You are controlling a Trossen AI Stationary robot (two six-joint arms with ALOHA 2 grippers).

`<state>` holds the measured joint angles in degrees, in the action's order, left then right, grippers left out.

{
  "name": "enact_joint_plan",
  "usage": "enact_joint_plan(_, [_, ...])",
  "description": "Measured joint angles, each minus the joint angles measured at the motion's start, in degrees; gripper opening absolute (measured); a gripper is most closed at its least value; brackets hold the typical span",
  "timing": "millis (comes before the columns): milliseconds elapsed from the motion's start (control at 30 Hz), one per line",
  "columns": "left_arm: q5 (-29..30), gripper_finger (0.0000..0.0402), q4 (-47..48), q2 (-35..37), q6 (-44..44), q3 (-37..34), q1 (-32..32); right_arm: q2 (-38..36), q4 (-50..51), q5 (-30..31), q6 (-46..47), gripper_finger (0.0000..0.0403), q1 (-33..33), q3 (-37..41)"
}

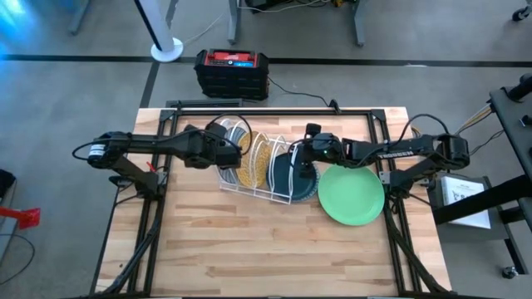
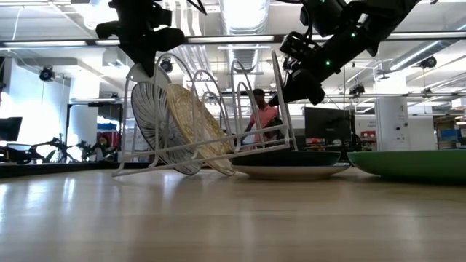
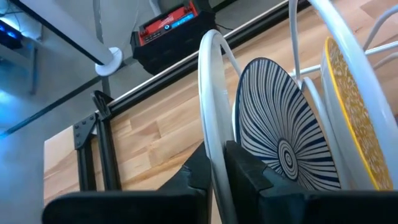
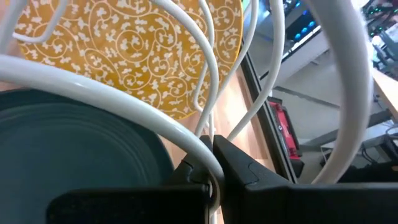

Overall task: Sort dishes
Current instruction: Adjust the dish rack

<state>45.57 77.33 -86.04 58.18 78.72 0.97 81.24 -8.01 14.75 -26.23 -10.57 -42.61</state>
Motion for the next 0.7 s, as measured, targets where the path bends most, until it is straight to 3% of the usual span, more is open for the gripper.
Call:
enact_joint_plan(267, [1.8,0.0019,1.3,0.0,0.5,0.0,0.0,2.3,-4.0,0.3,-1.8,0.0,0.0,-0.2])
enact_joint_plan(700, [3.4,0.0018,8.8,0.1,5.9,0.0,0.2,10.6,-3.8,0.4,-4.4,0.0,-0.1,-7.6])
